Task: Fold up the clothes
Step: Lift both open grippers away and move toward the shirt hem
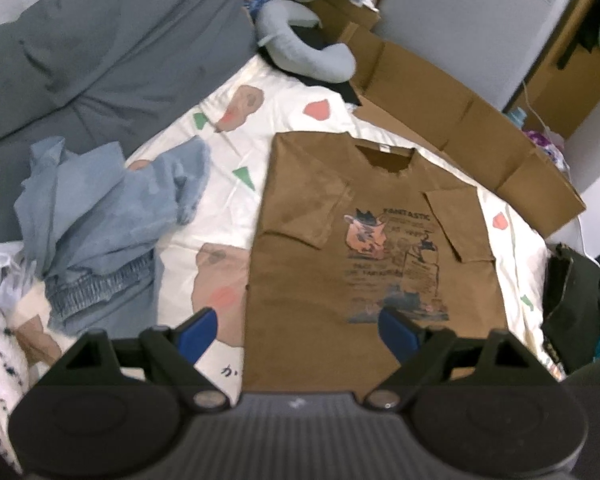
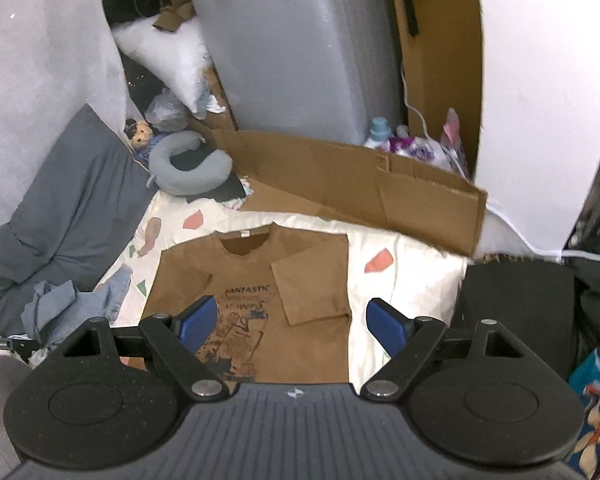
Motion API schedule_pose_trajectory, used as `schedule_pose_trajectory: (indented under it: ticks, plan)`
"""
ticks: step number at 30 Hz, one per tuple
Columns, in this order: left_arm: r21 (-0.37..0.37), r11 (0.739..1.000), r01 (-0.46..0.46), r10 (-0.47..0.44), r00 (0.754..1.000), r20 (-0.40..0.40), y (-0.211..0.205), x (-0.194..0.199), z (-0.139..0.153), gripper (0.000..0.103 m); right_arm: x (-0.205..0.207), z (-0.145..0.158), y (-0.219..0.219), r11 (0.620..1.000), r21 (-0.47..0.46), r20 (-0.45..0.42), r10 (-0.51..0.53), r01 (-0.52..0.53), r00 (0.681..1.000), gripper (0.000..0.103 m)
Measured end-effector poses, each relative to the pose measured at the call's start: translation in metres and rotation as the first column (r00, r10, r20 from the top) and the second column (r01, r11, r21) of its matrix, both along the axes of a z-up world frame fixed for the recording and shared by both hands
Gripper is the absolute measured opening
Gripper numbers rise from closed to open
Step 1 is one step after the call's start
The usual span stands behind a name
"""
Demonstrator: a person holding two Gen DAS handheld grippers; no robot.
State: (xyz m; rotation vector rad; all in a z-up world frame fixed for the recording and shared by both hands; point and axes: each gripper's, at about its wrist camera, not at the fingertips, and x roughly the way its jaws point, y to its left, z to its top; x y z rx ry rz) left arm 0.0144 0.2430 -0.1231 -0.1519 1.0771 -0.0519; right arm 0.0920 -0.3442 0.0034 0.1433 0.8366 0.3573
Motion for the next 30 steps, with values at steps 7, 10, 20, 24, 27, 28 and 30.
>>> schedule_pose_trajectory:
  ticks: [7, 10, 20, 24, 27, 28, 30]
  plan:
    - [0.011, 1.000, -0.030, 0.030, 1.000, -0.001, 0.019, -0.024, -0.026, 0.089, -0.027, -0.052, -0.020, 0.999, 0.004, -0.024, -0.033, 0.033, 0.999, 0.086]
    - [0.029, 0.999, -0.014, 0.014, 1.000, -0.013, 0.025, -0.032, -0.039, 0.089, -0.039, -0.075, -0.030, 0.999, 0.011, -0.025, -0.042, 0.042, 0.999, 0.086]
    - [0.019, 0.999, -0.036, 0.038, 0.995, -0.097, 0.036, -0.044, -0.100, 0.089, -0.068, -0.149, -0.048, 0.997, -0.020, -0.057, -0.081, 0.080, 0.995, 0.086]
    - [0.010, 0.999, -0.037, 0.038, 0.991, -0.128, 0.039, -0.051, -0.124, 0.088, -0.078, -0.177, -0.052, 0.996, -0.029, -0.090, -0.085, 0.083, 0.992, 0.086]
    - [0.004, 0.999, -0.043, 0.043, 0.988, -0.149, 0.042, -0.057, -0.141, 0.087, -0.085, -0.197, -0.056, 0.996, -0.043, -0.109, -0.088, 0.084, 0.990, 0.086]
    - [0.013, 0.999, -0.042, 0.043, 0.987, -0.152, 0.043, -0.060, -0.145, 0.086, -0.088, -0.205, -0.056, 0.996, -0.041, -0.118, -0.086, 0.081, 0.989, 0.086]
    - [0.042, 0.998, -0.041, 0.047, 0.984, -0.169, 0.044, -0.064, -0.154, 0.086, -0.094, -0.221, -0.057, 0.996, -0.036, -0.144, -0.081, 0.077, 0.986, 0.085]
